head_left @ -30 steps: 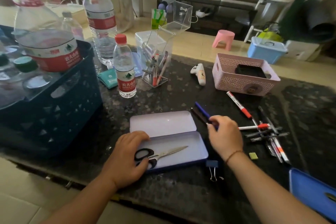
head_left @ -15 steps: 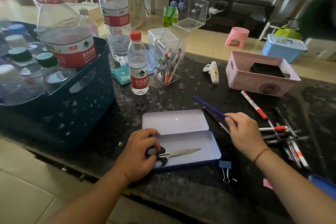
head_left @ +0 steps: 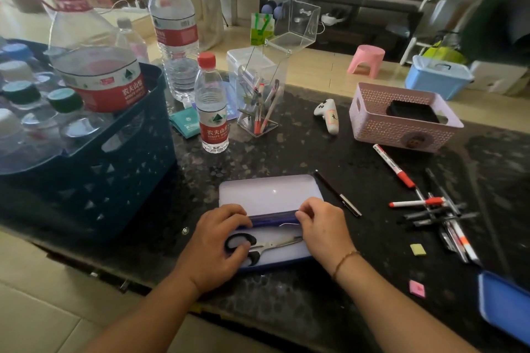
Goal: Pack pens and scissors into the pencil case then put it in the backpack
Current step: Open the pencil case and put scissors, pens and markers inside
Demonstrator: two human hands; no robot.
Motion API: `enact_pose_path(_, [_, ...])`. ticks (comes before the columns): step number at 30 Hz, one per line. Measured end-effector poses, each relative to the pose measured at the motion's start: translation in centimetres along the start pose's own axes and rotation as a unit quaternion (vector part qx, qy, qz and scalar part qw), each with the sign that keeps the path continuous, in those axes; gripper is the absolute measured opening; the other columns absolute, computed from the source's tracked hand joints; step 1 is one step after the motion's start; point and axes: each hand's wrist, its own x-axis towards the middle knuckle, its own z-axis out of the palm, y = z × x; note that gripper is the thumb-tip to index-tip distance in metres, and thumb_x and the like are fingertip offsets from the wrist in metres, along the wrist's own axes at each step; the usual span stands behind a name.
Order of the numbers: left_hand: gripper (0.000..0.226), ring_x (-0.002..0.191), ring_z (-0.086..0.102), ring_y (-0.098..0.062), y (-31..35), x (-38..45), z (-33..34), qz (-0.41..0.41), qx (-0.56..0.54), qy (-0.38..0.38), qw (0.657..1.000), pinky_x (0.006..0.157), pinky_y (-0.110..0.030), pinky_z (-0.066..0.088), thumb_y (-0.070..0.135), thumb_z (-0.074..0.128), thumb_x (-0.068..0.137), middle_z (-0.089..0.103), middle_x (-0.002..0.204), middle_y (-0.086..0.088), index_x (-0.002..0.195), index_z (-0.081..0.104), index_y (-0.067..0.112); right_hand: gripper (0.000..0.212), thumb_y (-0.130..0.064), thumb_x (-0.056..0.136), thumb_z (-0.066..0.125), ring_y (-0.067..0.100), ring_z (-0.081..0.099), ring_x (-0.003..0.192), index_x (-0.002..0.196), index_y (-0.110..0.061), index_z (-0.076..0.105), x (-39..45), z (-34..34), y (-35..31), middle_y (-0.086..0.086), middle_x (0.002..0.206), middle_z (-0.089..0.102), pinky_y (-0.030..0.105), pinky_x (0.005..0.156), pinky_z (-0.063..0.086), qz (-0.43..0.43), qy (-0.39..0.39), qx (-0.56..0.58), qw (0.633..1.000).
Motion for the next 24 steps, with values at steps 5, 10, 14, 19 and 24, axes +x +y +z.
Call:
enact_pose_path(5, [0.027,0.110,0.052,-0.008,-0.1,0.0,0.2,-0.002,0.010,0.001,1.000,0.100,-0.037,0.043,0.043,0.058,0.080,0.054,0.115,0.014,0.103,0.065,0.030,0.010,-0.027,0.085,0.066,0.006,0.054,0.075,0.084,-0.018,0.062,-0.6,0.9,0.0,-0.006,0.085,0.055,0.016,0.066,0.045,-0.005,0.007,-0.002,1.000])
enact_pose_path(10, [0.033,0.112,0.052,-0.009,0.0,-0.1,0.1,-0.006,0.019,-0.002,1.000,0.100,-0.037,0.044,0.045,0.058,0.079,0.054,0.115,0.014,0.108,0.065,0.030,0.007,-0.025,0.083,0.067,0.007,0.055,0.080,0.084,-0.020,0.063,-0.5,0.9,0.1,-0.005,0.088,0.059,0.025,0.076,0.052,-0.017,-0.020,-0.047,0.999])
enact_pose_path(14, [0.035,0.112,0.050,-0.007,0.0,-0.1,0.1,-0.001,0.021,-0.003,1.000,0.100,-0.037,0.044,0.044,0.059,0.079,0.054,0.116,0.014,0.111,0.065,0.030,0.009,-0.035,0.086,0.063,0.007,0.059,0.083,0.091,-0.028,0.065,-0.7,0.5,-0.3,-0.010,0.090,0.065,0.029,0.075,0.054,-0.039,-0.029,-0.078,0.996])
enact_pose_path(19, [0.037,0.111,0.052,-0.006,-0.1,0.0,0.0,0.011,0.013,-0.001,1.000,0.099,-0.038,0.044,0.042,0.061,0.076,0.054,0.118,0.012,0.111,0.067,0.030,0.015,-0.035,0.087,0.058,0.008,0.053,0.093,0.099,-0.031,0.066,-1.5,-0.5,0.7,-0.012,0.097,0.065,0.022,0.075,0.047,-0.133,-0.008,-0.095,0.987])
enact_pose_path(24, [0.031,0.110,0.051,-0.006,-0.4,0.0,0.1,0.024,0.018,-0.003,1.000,0.095,-0.039,0.042,0.048,0.062,0.073,0.053,0.123,0.013,0.100,0.072,0.036,0.009,-0.025,0.082,0.063,0.014,0.056,0.081,0.088,-0.024,0.069,-1.4,-4.4,4.2,-0.008,0.085,0.068,0.028,0.068,0.048,-0.177,0.056,-0.100,0.978])
